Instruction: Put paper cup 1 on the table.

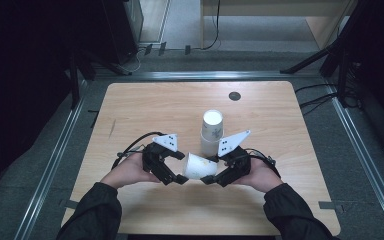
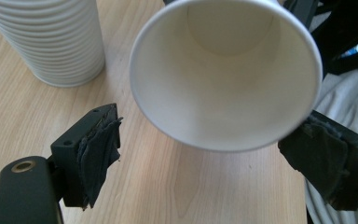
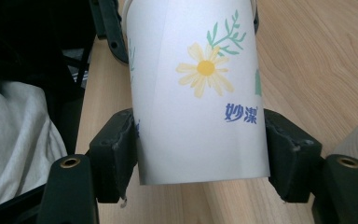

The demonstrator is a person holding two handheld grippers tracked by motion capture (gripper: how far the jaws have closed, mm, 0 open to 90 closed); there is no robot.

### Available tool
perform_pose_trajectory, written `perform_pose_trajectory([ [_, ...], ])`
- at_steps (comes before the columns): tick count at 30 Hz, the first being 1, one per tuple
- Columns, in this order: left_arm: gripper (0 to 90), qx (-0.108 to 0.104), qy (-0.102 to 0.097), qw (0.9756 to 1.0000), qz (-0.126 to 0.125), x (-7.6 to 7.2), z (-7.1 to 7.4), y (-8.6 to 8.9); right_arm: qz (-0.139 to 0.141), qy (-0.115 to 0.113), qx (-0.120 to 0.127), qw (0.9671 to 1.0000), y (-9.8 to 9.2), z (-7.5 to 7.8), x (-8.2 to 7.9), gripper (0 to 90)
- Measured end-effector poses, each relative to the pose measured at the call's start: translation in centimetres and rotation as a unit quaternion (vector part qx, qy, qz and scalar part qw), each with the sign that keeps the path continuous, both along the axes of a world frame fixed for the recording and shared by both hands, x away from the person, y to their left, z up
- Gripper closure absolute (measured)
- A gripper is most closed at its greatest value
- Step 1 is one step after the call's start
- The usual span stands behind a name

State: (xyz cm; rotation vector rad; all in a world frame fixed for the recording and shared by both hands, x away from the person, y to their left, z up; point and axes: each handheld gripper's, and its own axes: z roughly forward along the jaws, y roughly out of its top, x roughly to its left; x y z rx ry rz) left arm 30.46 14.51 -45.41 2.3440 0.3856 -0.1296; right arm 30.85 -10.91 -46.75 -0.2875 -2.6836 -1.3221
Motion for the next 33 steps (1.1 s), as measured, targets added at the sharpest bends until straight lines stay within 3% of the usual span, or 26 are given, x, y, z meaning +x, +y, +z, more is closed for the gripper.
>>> perform_pose_trajectory([
  [1,13.1,-0.005,-0.008,1.0000,0.003,-0.1,0.0,0.0,0.001,-0.001,0.001,1.0000,0.1,0.0,0.0,33.6],
  [2,13.2,-0.020,-0.001,0.9998,0.003,0.0,-0.1,0.0,0.003,0.000,0.001,1.0000,0.2,0.0,0.0,33.6],
  [11,14.7,-0.040,0.011,0.9991,-0.007,0.0,-0.6,-0.6,0.012,0.008,0.002,0.9999,0.6,-0.1,0.0,33.6],
  [15,20.9,-0.041,0.010,0.9990,-0.016,-0.1,-0.6,-0.8,0.018,0.012,0.000,0.9998,0.8,-0.3,-0.1,33.7],
  [23,23.4,-0.039,0.011,0.9989,-0.022,-0.1,-0.4,-0.6,0.019,0.008,0.003,0.9998,0.8,-0.2,-0.1,33.4],
  [26,23.4,-0.046,0.007,0.9987,-0.023,-0.2,-0.2,-0.5,0.015,0.009,0.003,0.9998,0.8,-0.2,-0.1,29.1],
  [30,23.6,-0.033,-0.006,0.9993,-0.016,-0.2,0.7,-0.1,0.009,0.007,-0.002,0.9999,0.8,-0.3,-0.1,27.2],
  [33,23.7,-0.007,-0.009,0.9998,-0.016,-0.2,1.4,0.0,0.008,0.007,-0.010,0.9999,0.9,-0.5,-0.1,27.1],
])
